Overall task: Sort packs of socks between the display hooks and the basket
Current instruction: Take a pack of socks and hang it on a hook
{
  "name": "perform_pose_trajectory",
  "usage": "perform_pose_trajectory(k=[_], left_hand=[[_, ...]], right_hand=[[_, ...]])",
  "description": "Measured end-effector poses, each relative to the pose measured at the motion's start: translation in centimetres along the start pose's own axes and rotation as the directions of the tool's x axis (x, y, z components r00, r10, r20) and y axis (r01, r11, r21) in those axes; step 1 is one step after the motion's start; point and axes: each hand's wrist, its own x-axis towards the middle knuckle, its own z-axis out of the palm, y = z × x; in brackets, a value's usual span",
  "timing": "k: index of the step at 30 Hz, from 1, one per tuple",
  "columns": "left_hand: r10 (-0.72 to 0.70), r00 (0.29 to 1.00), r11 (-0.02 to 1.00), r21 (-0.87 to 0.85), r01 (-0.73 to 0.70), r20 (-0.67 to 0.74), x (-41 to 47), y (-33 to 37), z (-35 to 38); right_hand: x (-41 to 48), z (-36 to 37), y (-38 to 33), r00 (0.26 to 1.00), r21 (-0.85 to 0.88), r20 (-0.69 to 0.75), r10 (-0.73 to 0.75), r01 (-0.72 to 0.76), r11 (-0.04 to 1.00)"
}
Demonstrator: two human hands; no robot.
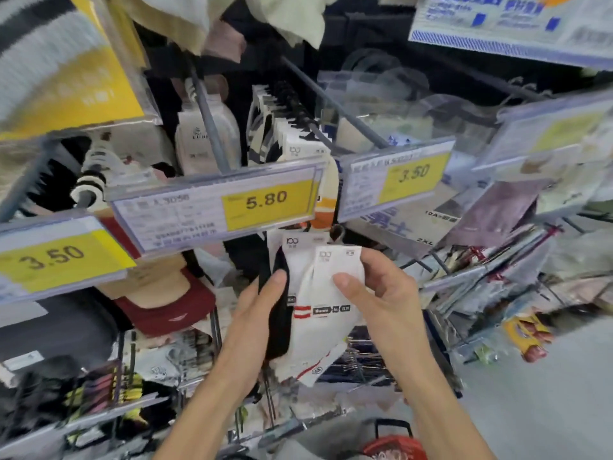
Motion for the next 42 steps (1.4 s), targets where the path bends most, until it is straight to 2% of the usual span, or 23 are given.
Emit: perform_pose_trajectory(k=[6,12,16,18,22,27,28,31,32,34,36,37,40,42], left_hand=[[0.111,0.988,0.988,0.092,-0.12,0.105,0.1,0.3,0.7],[0.179,0.979,0.975,0.117,-0.19,0.098,0.1,1.1,1.1],[0.182,0.979,0.974,0.122,-0.192,0.087,-0.1,1.6,1.2],[0.166,0.986,0.979,0.111,-0.168,0.028,-0.1,1.9,1.1],[0.165,0.974,0.985,0.074,-0.155,-0.152,0.1,2.6,0.5],[0.15,0.955,0.988,0.018,-0.151,-0.254,0.3,2.7,-0.4],[0.15,0.957,0.989,0.029,-0.148,-0.247,0.3,2.7,-0.4],[0.146,0.965,0.989,0.036,-0.141,-0.22,0.4,2.9,-0.3],[0.146,0.967,0.989,0.037,-0.141,-0.208,0.4,2.8,-0.3],[0.15,0.972,0.989,0.039,-0.145,-0.183,0.3,2.8,-0.2],[0.17,0.97,0.985,0.026,-0.168,-0.174,0.2,2.9,-0.1],[0.18,0.968,0.984,0.021,-0.179,-0.172,0.3,2.9,-0.2],[0.203,0.967,0.979,0.053,-0.197,-0.156,0.4,2.9,-0.1],[0.208,0.966,0.977,0.072,-0.199,-0.156,0.4,2.9,-0.1]], right_hand=[[-0.3,-0.6,0.3,1.0,-0.019,0.018,0.023,-0.023,1.0],[0.2,0.6,0.6,0.999,0.036,0.036,-0.013,0.012,0.999],[1.1,1.5,0.5,0.996,0.104,-0.083,-0.037,0.046,0.994],[2.0,1.9,0.1,0.986,0.16,-0.143,-0.089,0.112,0.981],[4.5,1.8,-1.1,0.952,0.055,-0.239,-0.189,0.208,0.977],[7.1,2.0,-3.0,0.936,-0.09,-0.181,-0.303,0.291,0.953],[7.5,1.8,-2.6,0.951,-0.127,-0.154,-0.269,0.251,0.96],[7.9,0.8,-0.9,0.997,-0.14,-0.066,0.027,-0.036,0.989],[8.0,0.8,-0.8,0.997,-0.154,-0.072,0.012,-0.023,0.988],[9.0,1.8,-2.1,0.963,-0.184,-0.083,-0.258,0.239,0.953],[9.2,2.5,-2.9,0.9,-0.215,-0.052,-0.432,0.413,0.885],[9.1,2.6,-2.8,0.881,-0.193,-0.032,-0.472,0.458,0.868],[9.1,2.2,-1.6,0.878,-0.115,-0.002,-0.479,0.475,0.872],[9.2,2.1,-1.0,0.912,-0.124,0.024,-0.408,0.408,0.904]])
